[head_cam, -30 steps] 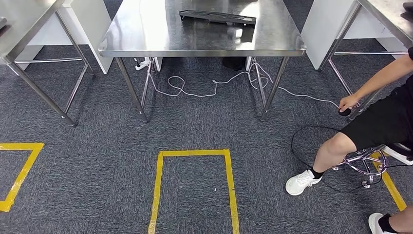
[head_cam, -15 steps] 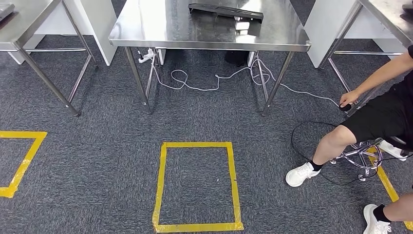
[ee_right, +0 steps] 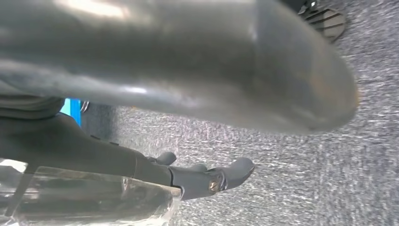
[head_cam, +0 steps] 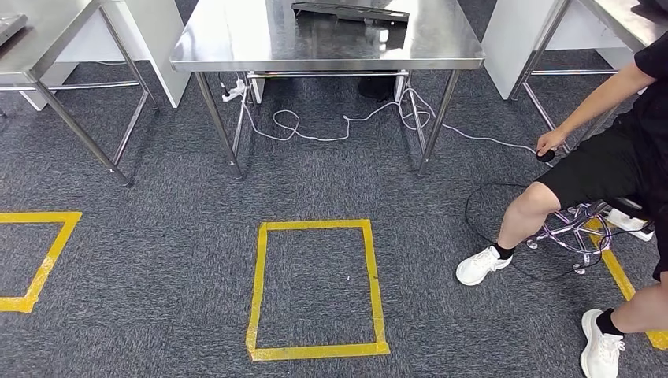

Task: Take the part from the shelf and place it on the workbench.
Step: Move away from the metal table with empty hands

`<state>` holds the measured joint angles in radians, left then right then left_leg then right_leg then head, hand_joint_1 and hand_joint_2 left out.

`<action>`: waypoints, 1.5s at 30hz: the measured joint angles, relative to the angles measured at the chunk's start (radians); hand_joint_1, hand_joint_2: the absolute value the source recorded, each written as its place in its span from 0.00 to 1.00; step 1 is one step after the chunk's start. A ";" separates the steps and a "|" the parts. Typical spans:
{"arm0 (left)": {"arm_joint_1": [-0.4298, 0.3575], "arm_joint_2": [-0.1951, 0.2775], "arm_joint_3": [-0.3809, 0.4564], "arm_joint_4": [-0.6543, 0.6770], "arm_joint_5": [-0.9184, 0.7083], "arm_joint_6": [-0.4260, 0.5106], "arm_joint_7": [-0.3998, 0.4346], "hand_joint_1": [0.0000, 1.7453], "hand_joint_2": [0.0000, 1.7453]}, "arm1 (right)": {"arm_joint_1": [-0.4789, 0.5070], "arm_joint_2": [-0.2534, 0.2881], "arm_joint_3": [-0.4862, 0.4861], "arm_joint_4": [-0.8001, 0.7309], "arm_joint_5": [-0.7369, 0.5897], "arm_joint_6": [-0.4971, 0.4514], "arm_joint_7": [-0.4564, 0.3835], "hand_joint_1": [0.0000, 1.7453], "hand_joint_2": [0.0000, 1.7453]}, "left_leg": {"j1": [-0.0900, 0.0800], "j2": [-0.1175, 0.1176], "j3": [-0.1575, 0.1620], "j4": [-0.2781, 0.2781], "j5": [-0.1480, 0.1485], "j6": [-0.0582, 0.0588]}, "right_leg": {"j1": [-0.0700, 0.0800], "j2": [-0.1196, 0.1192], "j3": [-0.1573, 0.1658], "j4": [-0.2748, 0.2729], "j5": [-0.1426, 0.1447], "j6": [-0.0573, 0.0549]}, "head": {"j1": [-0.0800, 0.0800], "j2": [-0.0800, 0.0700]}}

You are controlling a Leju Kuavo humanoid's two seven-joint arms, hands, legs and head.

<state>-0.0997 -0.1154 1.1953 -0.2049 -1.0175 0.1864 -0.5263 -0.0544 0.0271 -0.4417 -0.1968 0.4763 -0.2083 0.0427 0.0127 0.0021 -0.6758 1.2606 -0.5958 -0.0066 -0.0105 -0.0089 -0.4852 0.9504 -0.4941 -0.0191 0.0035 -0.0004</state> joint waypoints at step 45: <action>0.002 -0.005 -0.003 0.000 -0.017 0.036 0.011 0.00 0.00 | -0.001 0.008 0.000 0.000 0.022 -0.006 0.011 0.00 0.00 | 0.002 0.013 0.148 -0.290 0.127 0.055 | 0.003 0.026 -0.188 0.276 -0.080 0.034 | 0.010 0.000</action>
<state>-0.0976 -0.1204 1.1922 -0.2049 -1.0349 0.2228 -0.5158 -0.0556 0.0356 -0.4421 -0.1965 0.4981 -0.2141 0.0536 0.0143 0.0154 -0.5281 0.9703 -0.4684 0.0482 -0.0074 0.0171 -0.6727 1.2260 -0.5736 0.0148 0.0140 -0.0002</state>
